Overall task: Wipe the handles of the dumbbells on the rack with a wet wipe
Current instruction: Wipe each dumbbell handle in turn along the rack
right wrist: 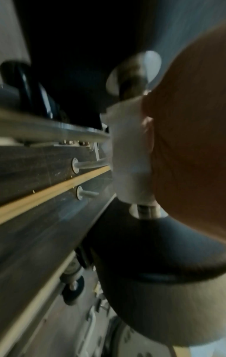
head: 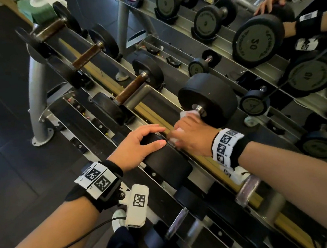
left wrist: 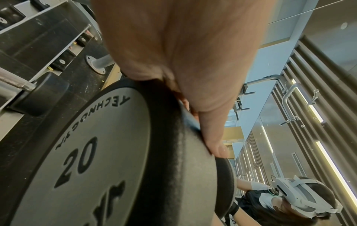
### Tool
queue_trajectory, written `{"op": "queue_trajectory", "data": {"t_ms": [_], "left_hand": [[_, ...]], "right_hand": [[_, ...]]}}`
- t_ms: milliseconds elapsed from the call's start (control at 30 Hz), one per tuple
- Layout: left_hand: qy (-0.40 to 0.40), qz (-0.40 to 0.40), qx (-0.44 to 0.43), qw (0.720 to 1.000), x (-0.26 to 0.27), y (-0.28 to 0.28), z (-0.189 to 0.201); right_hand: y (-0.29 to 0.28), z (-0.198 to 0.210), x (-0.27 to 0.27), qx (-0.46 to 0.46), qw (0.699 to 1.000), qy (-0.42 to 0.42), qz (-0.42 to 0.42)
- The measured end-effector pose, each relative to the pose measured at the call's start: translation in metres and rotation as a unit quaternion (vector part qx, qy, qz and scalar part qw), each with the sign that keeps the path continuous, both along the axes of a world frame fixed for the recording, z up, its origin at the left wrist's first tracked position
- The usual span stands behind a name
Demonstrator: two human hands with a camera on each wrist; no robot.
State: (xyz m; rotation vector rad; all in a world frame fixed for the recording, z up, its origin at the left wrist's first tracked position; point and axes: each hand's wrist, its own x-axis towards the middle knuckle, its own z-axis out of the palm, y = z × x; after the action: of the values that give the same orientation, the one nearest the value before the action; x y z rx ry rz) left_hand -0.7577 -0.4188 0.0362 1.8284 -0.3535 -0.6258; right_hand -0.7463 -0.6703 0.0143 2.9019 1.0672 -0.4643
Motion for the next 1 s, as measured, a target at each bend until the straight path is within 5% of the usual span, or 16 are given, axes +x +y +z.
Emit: {"op": "queue_trajectory", "data": {"t_ms": [133,400,567,700,867,1000], "left_hand": [[-0.002,-0.007,0.002,1.0,0.001,0.0,-0.001],[0.001,-0.006,-0.007,1.0,0.001,0.0,-0.001],[0.003,-0.002,-0.004,1.0,0.002,0.0,-0.004],[0.008,-0.011,-0.002,1.0,0.003,0.002,-0.003],[0.006,-0.008,-0.004,1.0,0.003,0.002,-0.001],[0.01,-0.007,-0.006,1.0,0.004,0.001,-0.003]], "right_hand": [[0.01,-0.002,0.001,0.025,0.999,-0.018,0.025],[0.006,0.016,0.009,-0.061,0.994,0.015,-0.089],[0.023,0.01,-0.007,0.067,0.99,0.059,-0.111],[0.002,0.024,0.026,-0.052,0.989,0.078,-0.114],[0.008,0.033,0.019,-0.058,0.984,0.084,-0.143],[0.054,0.044,0.032,-0.246,0.925,0.198,-0.212]]}}
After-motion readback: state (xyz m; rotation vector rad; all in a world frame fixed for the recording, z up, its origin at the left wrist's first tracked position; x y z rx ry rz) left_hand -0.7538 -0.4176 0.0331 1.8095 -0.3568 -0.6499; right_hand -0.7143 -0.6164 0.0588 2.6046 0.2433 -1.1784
